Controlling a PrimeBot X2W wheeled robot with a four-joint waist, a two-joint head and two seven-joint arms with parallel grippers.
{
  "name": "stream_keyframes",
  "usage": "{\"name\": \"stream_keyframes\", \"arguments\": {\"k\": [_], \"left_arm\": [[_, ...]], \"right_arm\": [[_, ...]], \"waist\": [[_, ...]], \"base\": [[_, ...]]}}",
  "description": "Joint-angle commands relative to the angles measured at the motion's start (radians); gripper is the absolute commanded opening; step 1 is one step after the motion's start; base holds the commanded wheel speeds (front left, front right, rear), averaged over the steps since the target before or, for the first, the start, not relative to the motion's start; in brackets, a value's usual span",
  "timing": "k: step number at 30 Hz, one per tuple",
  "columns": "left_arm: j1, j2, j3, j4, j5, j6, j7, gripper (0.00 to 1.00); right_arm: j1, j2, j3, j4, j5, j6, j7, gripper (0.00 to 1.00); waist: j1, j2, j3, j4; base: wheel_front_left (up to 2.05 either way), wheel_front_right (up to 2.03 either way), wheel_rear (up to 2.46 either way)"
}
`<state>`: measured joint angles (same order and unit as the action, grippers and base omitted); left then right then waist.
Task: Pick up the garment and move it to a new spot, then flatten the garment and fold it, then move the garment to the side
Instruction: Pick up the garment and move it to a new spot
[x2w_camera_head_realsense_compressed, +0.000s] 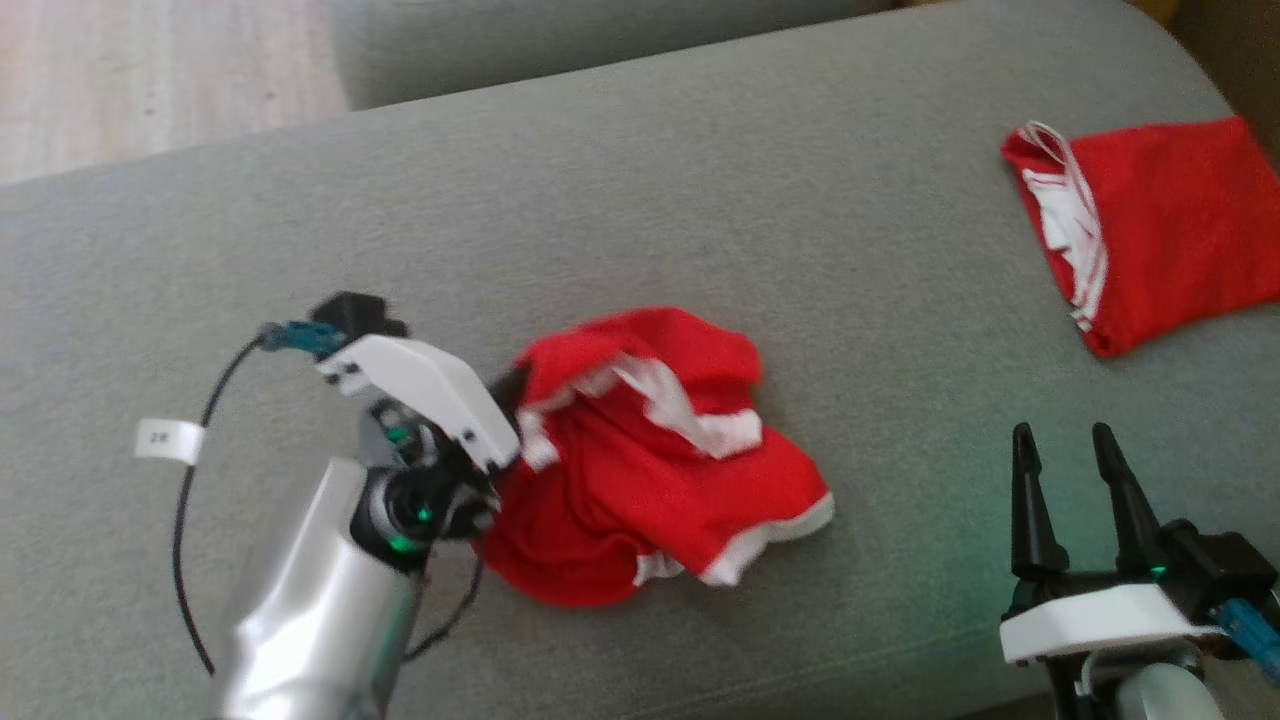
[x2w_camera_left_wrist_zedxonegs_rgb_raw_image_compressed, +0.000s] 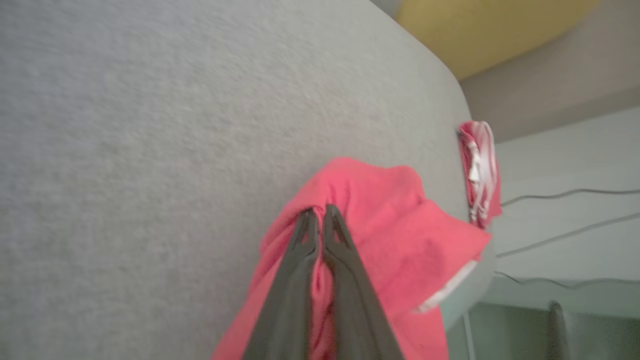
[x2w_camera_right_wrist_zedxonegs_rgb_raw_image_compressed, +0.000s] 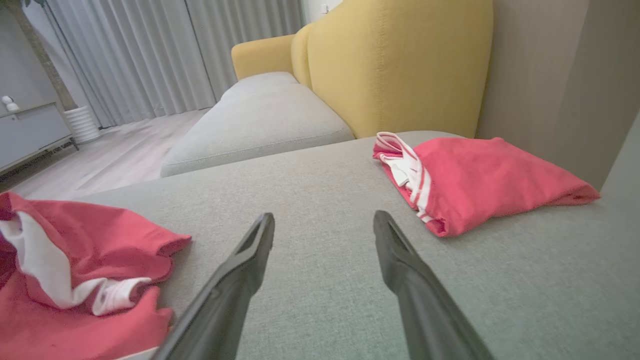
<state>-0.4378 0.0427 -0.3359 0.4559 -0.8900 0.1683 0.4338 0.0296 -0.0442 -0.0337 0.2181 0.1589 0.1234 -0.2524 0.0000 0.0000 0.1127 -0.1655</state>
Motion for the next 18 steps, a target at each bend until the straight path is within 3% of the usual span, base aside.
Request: {"name": "stream_keyframes", "arguments": {"k": [1,2,3,4,8,10,14,18], "left_arm": [[-0.069,0.014,0.041,-0.035,0.003,0.003,-0.014,0.0],[-0.081,0.013,0.049,0.012,0.003,-0.003,-0.053,0.0],[-0.091,0.011,0.056,0.05,0.0,-0.011,-0.094,0.44],[-0.1,0.011,0.049,0.085,0.005,-0.024,-0.131,1.0],[-0.13,0.014,-0.037,0.16,0.13,-0.076,-0.31,1.0],[-0.126,0.019,-0.057,0.154,0.193,-0.076,-0.435,1.0],[-0.068,0.049,-0.114,0.109,0.337,-0.01,-0.631,1.0],[0.038,0.07,-0.138,-0.001,0.416,0.042,-0.685,1.0]], "right_arm": [[-0.031,-0.006,0.026,-0.028,0.003,0.007,-0.009,1.0],[-0.03,-0.006,0.023,-0.029,0.001,0.007,-0.009,1.0],[-0.028,-0.006,0.02,-0.03,-0.001,0.007,-0.009,1.0],[-0.025,-0.006,0.013,-0.031,-0.004,0.007,-0.009,1.0],[-0.016,-0.006,-0.006,-0.038,-0.029,0.007,-0.009,1.0],[-0.01,-0.006,-0.015,-0.044,-0.043,0.007,-0.009,1.0],[0.019,-0.006,-0.054,-0.057,-0.061,0.007,-0.009,1.0],[0.039,-0.006,-0.079,-0.076,-0.086,0.007,-0.009,1.0]], "waist": [[0.0,0.0,0.007,-0.012],[0.0,0.0,0.007,-0.013],[0.0,0.0,0.007,-0.01],[0.0,0.0,0.006,-0.004],[0.0,0.0,-0.005,0.035],[0.0,0.0,-0.019,0.058],[0.0,0.0,-0.062,0.118],[0.0,0.0,-0.089,0.176]], "base": [[0.0,0.0,0.0],[0.0,0.0,0.0],[0.0,0.0,0.0],[0.0,0.0,0.0],[0.0,0.0,0.0],[0.0,0.0,0.0],[0.0,0.0,0.0],[0.0,0.0,0.0]]}}
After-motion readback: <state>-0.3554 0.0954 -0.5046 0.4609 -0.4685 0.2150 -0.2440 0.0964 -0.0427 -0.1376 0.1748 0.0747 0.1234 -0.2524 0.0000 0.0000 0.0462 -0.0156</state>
